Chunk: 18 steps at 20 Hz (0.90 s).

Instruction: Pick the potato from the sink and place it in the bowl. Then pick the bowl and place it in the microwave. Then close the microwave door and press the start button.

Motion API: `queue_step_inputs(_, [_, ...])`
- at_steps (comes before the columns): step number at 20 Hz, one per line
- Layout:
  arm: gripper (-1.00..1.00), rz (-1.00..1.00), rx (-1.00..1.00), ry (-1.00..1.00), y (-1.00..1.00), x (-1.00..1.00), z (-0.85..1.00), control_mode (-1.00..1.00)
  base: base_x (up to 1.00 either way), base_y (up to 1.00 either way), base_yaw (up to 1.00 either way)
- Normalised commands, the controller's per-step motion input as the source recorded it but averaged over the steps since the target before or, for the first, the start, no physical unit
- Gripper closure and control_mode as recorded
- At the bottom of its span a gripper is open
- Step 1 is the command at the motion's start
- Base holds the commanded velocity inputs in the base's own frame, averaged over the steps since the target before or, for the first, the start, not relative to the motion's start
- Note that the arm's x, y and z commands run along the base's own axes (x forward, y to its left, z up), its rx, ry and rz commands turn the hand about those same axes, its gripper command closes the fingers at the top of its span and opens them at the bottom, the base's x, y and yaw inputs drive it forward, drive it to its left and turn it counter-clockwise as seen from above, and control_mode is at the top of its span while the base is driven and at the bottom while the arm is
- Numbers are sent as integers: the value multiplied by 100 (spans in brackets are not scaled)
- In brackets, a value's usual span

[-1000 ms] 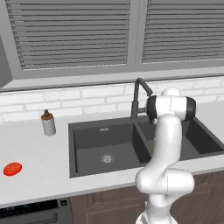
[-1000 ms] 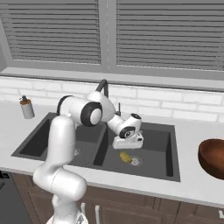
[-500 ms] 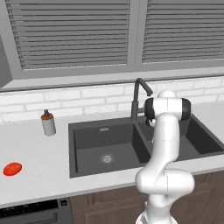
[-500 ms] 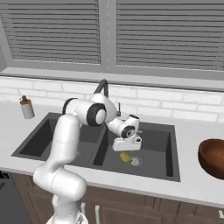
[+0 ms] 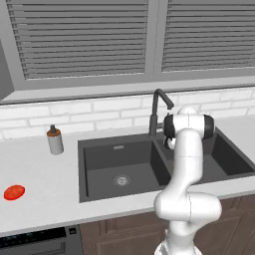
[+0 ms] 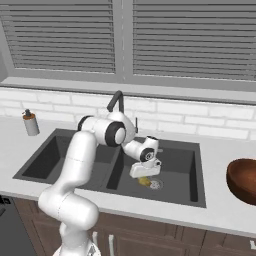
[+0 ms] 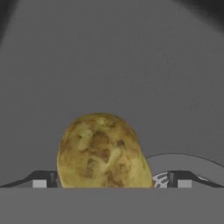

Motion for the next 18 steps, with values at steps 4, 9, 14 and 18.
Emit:
queue_step_inputs(4, [-100, 10, 0, 4, 0, 0, -46, -100, 0, 0, 0])
queue_step_inputs(9, [100, 8, 0, 4, 0, -2, -46, -100, 0, 0, 0])
queue_step_inputs(14, [100, 2, 0, 3, -11, -24, 5, -100, 0, 0, 0])
queue_step_inputs(18, [100, 0, 1, -5, -41, -37, 86, -100, 0, 0, 0])
